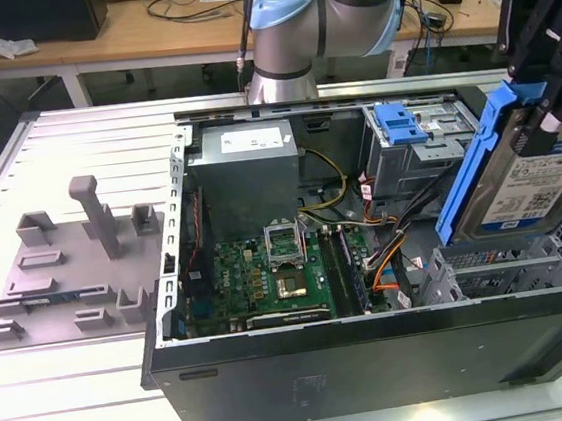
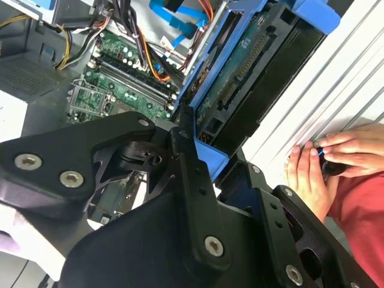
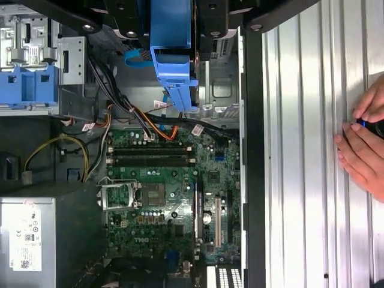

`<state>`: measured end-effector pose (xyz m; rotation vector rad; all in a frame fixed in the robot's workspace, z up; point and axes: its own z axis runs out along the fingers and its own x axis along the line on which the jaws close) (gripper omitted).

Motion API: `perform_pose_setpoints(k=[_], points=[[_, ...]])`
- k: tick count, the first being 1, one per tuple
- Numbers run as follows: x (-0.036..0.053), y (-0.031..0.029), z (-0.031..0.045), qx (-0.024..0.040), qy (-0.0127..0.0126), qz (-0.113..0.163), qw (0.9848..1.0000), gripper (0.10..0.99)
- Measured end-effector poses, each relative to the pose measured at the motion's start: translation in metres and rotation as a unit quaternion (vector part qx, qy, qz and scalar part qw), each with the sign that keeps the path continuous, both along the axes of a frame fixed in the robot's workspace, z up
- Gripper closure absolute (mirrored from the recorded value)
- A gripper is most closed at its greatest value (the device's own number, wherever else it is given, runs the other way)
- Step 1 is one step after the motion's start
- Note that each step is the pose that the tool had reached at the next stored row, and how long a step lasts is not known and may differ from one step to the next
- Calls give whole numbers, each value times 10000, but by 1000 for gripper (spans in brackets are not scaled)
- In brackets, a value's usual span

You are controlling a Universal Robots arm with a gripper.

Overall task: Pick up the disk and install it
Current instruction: 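Insert the disk into the insertion slot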

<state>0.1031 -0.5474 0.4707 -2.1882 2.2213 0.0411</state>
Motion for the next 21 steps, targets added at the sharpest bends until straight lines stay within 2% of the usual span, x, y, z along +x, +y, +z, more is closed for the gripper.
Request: perform_pose_setpoints(k=[5,19,21], points=[[49,0,-18,-10,-23,-1,10000,718],[50,0,-41,-9,-24,8,10000,718],[54,-3,-73,-8,-24,96,10000,718]])
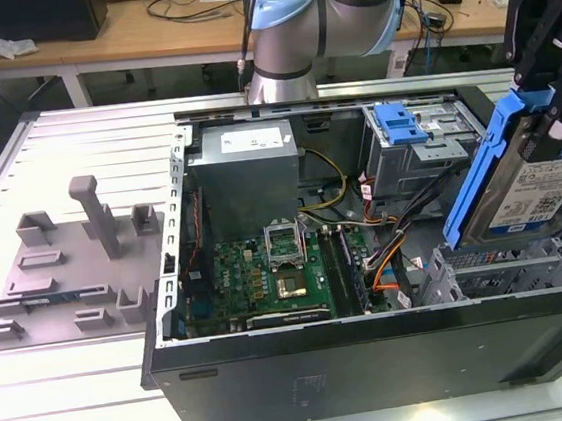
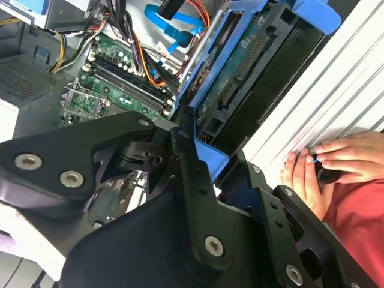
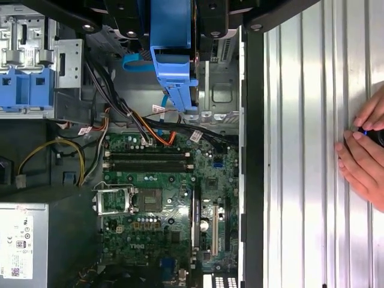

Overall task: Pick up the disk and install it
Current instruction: 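Insert the disk into the insertion slot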

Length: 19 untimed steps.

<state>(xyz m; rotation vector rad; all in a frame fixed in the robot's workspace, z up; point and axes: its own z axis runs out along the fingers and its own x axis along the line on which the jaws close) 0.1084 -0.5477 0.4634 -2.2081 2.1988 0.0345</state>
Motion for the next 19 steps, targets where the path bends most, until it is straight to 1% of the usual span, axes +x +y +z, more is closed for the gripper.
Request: perform_pose_setpoints(k=[1,8,14,19], points=[[2,-11,-36,-1,0,0,10000,718],[9,-13,-62,0,0,0,10000,718],[11,-31,-86,-1,0,0,10000,718],[12,-32,-119,-1,0,0,10000,718]])
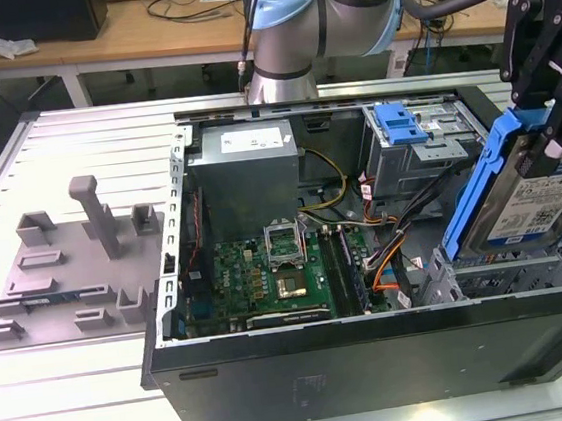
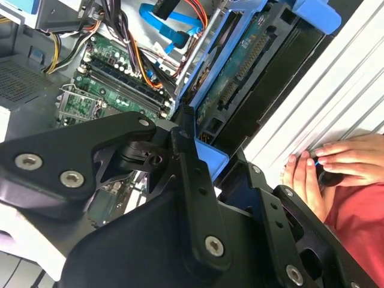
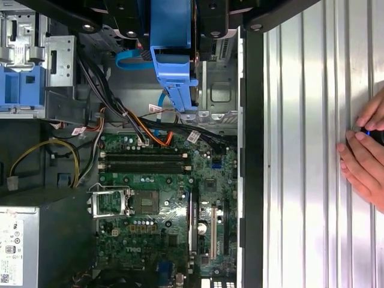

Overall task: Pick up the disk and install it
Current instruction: 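Insert the disk into the insertion slot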

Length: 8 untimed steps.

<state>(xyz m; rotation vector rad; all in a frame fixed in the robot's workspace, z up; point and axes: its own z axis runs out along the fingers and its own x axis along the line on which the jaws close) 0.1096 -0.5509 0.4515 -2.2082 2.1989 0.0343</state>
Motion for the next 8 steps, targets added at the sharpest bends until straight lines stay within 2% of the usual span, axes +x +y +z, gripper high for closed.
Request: perform_pose_setpoints(k=[8], points=[[6,-2,-44,0,0,0,10000,718]])
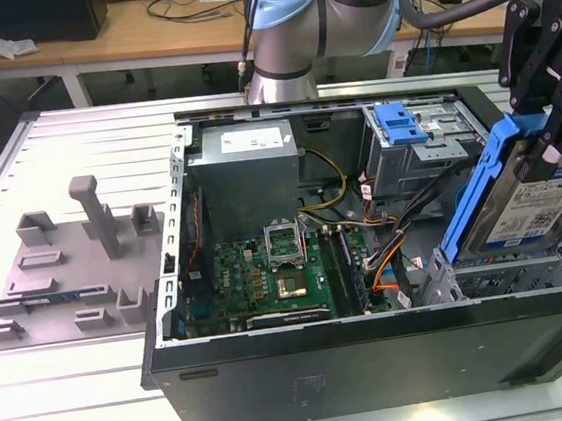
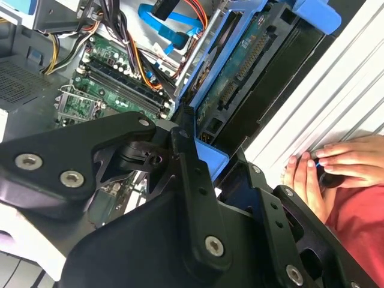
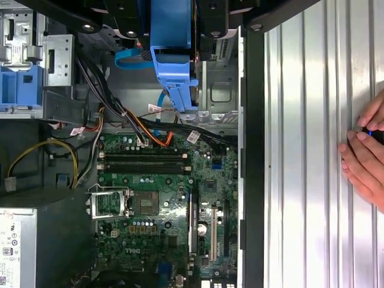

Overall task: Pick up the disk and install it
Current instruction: 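Insert the disk into the insertion slot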

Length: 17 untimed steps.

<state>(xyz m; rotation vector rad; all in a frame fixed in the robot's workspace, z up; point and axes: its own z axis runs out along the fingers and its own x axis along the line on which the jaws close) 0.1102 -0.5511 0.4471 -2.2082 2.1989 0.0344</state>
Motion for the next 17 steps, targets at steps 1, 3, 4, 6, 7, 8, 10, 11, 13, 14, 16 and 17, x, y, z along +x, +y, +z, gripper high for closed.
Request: perform_pose_setpoints(k=[1,3,4,6,7,8,10,11,13,14,16,17], points=[[0,0,-6,0,0,0,10000,718],[1,-1,-22,0,0,0,10000,718],[1,-1,-30,0,0,0,10000,718],[1,-1,-47,-1,0,0,10000,718],[2,-2,-62,0,0,0,10000,718],[2,-3,-72,0,0,0,10000,718],[2,-6,-84,0,0,0,10000,718],[2,-7,-88,0,0,0,10000,718],[2,-10,-104,0,0,0,10000,718],[3,-12,-108,0,0,0,10000,718],[2,-15,-119,0,0,0,10000,718],[2,-17,-124,0,0,0,10000,718]])
